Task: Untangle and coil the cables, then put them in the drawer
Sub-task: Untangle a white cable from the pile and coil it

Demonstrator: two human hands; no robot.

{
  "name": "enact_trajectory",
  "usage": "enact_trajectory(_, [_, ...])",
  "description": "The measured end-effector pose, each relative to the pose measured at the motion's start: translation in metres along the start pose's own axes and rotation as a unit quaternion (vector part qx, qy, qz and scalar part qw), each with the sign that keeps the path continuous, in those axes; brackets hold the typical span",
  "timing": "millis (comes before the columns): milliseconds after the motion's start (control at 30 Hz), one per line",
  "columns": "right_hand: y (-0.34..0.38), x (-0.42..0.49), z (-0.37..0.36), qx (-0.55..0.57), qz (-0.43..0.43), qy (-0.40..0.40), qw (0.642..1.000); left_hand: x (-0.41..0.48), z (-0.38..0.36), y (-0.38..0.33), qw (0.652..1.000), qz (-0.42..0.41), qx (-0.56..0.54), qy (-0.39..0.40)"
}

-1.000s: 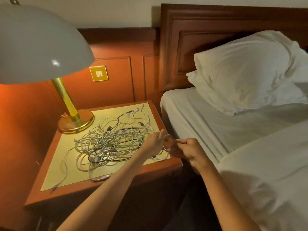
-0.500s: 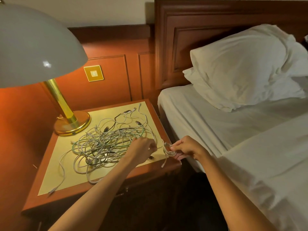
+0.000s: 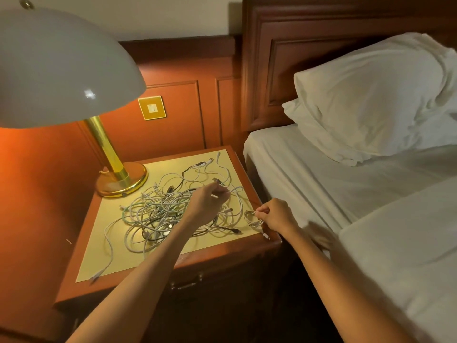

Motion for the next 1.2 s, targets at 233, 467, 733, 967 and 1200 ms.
enact_trajectory(233, [0.025,-0.010,0.009,-0.011,0.079,-0.008,0.997,0.007,0.020,-0.001,1.000,0.006,-0.015,-0.013])
enact_trajectory(467, [0.150,0.040,0.061,0.176,0.155,-0.001,0.972,0.061,0.133,-0.057,0.992,-0.067,-0.026,-0.105])
enact_trajectory(733, [0.253,0.085,0.083,0.275,0.182,-0.006,0.944,0.086,0.239,-0.069,0.974,-0.076,-0.107,-0.185])
enact_trajectory(967, [0.315,0.091,0.098,0.341,0.253,0.004,0.905,0.082,0.280,-0.093,0.958,-0.139,-0.102,-0.230])
enact_trajectory(1200, [0.372,0.120,0.151,0.331,0.263,-0.057,0.905,0.084,0.310,-0.119,0.937,-0.202,-0.088,-0.270])
Point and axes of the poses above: each hand's wrist, its own x-axis towards the middle knuckle, its own z-axis out of the back of the hand, y = z × x, the point moved 10 cm from there along x, towards the middle knuckle
